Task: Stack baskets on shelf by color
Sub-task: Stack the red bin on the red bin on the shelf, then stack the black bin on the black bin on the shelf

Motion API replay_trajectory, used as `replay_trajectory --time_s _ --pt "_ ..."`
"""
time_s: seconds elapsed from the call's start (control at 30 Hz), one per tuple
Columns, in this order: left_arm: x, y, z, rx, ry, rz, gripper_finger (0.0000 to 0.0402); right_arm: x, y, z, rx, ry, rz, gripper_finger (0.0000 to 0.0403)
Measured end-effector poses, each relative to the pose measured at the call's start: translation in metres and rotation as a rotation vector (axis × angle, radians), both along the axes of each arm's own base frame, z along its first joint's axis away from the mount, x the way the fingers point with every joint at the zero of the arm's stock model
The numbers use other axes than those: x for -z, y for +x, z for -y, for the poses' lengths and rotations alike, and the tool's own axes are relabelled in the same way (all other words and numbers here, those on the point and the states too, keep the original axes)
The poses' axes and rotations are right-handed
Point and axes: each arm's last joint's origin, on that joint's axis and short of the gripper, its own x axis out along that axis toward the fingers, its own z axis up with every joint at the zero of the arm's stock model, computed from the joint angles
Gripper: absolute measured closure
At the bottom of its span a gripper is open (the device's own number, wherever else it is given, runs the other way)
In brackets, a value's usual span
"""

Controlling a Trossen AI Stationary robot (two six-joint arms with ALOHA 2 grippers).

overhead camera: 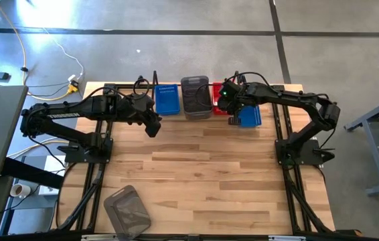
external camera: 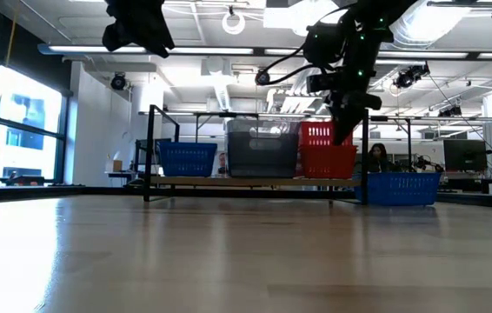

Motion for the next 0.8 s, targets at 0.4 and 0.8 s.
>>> replay_trajectory --time_s 0.4,0.8 --pt "0.000 0.000 0.000 -0.002 -0.002 0.001 0.0303 -0.018 -0.009 -0.006 0.002 0.028 0.085 0.0289" --pt "0.000 0.001 0.004 0.078 -0.098 0.026 0.0303 -0.041 -0.021 -0.018 0.162 0.092 0.227 0.0289"
